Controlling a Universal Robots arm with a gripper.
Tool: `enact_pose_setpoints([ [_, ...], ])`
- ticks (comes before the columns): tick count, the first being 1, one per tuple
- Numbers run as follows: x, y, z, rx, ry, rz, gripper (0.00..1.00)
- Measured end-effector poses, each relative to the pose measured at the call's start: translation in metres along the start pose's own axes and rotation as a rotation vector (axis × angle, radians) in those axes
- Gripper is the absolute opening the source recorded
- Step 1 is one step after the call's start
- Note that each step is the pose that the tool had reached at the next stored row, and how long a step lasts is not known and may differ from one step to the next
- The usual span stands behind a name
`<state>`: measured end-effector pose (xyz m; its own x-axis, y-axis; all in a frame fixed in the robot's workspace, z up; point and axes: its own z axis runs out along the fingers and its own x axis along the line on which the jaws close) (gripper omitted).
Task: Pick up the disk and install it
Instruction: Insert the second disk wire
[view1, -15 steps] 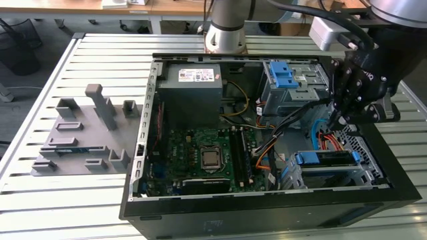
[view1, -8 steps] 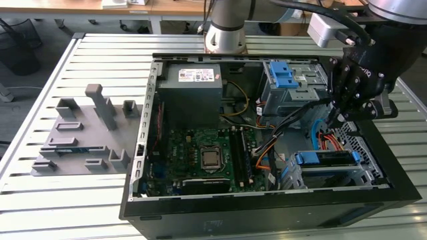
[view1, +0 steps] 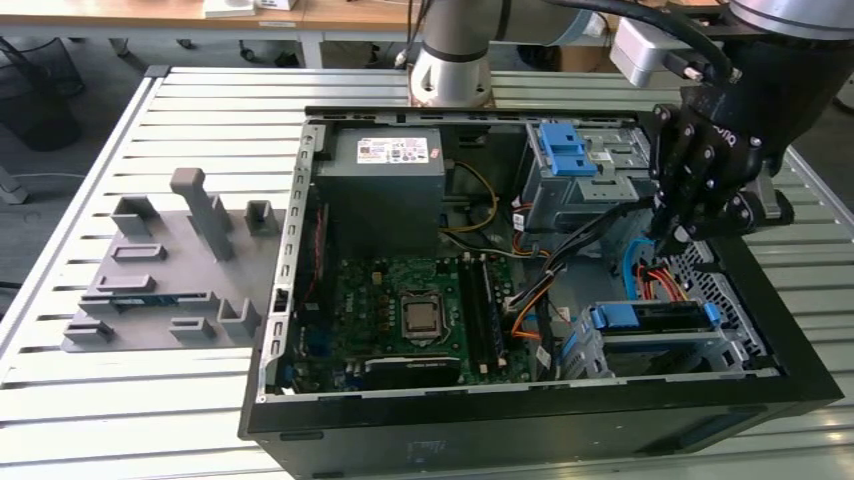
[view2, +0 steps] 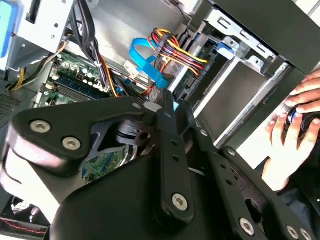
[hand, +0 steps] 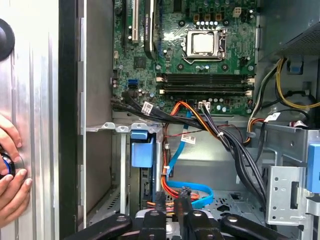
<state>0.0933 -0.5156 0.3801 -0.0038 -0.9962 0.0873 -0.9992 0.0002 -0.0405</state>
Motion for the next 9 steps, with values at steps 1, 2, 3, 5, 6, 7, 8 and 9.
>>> enact_pose_setpoints([
  [1,-0.0019,0.0000,0.0000,0.0000,0.0004,0.000,0.24],
  [2,-0.0034,-0.0001,0.0002,-0.0004,0.0006,0.000,0.24],
  [3,-0.0044,-0.0003,0.0008,-0.0017,0.0007,0.000,0.30],
  [5,-0.0057,-0.0018,0.0028,-0.0109,0.0006,-0.001,0.30],
  [6,-0.0060,-0.0025,0.0034,-0.0143,0.0006,-0.001,0.30],
  [7,-0.0064,-0.0034,0.0039,-0.0174,0.0008,-0.002,0.30],
  [8,-0.0068,-0.0041,0.0044,-0.0196,0.0008,-0.002,0.30],
  [9,-0.0071,-0.0046,0.0048,-0.0205,0.0007,-0.002,0.30],
])
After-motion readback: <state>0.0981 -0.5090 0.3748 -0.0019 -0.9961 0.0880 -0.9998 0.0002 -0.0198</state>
